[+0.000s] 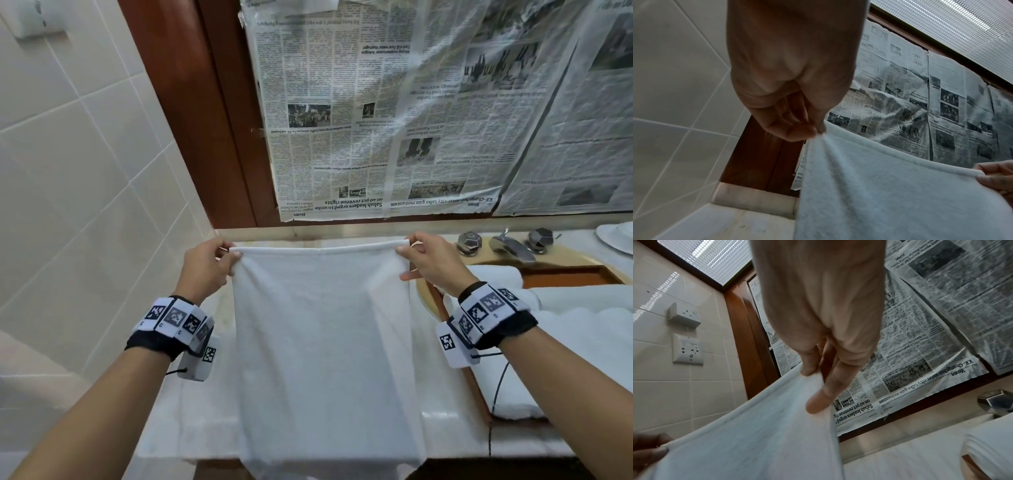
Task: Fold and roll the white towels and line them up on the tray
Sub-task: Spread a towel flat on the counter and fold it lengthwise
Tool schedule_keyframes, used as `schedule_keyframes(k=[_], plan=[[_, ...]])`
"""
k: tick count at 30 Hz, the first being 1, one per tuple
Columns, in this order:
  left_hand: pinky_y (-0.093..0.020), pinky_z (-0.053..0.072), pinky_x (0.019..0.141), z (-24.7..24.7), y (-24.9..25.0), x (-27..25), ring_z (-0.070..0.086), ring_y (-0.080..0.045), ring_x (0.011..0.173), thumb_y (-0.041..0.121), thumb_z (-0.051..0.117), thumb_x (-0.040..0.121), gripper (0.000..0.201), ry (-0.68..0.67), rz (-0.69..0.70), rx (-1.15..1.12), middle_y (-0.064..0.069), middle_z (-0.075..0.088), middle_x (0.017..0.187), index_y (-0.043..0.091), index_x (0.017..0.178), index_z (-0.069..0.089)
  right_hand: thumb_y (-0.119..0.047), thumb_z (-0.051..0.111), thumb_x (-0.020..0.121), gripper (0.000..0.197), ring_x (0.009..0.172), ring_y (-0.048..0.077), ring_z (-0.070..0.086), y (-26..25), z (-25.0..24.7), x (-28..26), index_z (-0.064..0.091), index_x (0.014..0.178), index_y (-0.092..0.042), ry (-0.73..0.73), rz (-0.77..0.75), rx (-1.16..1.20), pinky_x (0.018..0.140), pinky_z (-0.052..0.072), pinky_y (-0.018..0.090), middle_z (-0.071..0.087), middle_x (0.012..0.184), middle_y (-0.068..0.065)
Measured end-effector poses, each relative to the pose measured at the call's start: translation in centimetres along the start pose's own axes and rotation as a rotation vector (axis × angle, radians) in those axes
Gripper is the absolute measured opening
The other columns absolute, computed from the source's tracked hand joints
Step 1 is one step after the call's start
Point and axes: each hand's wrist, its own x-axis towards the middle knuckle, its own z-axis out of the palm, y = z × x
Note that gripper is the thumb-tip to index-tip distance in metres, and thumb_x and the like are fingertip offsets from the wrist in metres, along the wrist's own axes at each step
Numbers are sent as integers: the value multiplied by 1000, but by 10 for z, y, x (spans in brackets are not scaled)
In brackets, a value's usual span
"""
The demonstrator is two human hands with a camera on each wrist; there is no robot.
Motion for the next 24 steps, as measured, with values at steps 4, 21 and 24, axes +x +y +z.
schedule_keyframes(k=[4, 21, 24], plan=[[-27, 54, 52, 16, -15, 43, 71, -18, 65, 14, 67, 94, 8, -14, -40, -133, -10, 70, 81, 11, 101, 65, -19, 65, 96, 24, 65, 36, 70, 5, 18, 41, 49, 86, -3, 19, 27, 23, 61, 61, 40, 43, 64, 7], [-26, 57, 59, 134, -81, 167, 70, -11, 61, 17, 64, 93, 4, -80, -251, -68, -9, 72, 78, 15, 95, 66, -19, 68, 94, 17, 62, 20, 62, 105, 83, 195, 57, 97, -6, 114, 206, 26, 65, 62, 43, 55, 85, 7], [-28, 56, 68, 156, -95, 181, 65, -2, 52, 21, 62, 92, 7, -85, -262, 21, -5, 72, 74, 15, 91, 66, -17, 67, 94, 18, 68, 28, 66, 122, 95, 220, 58, 98, -2, 79, 230, 2, 51, 55, 25, 56, 87, 6]])
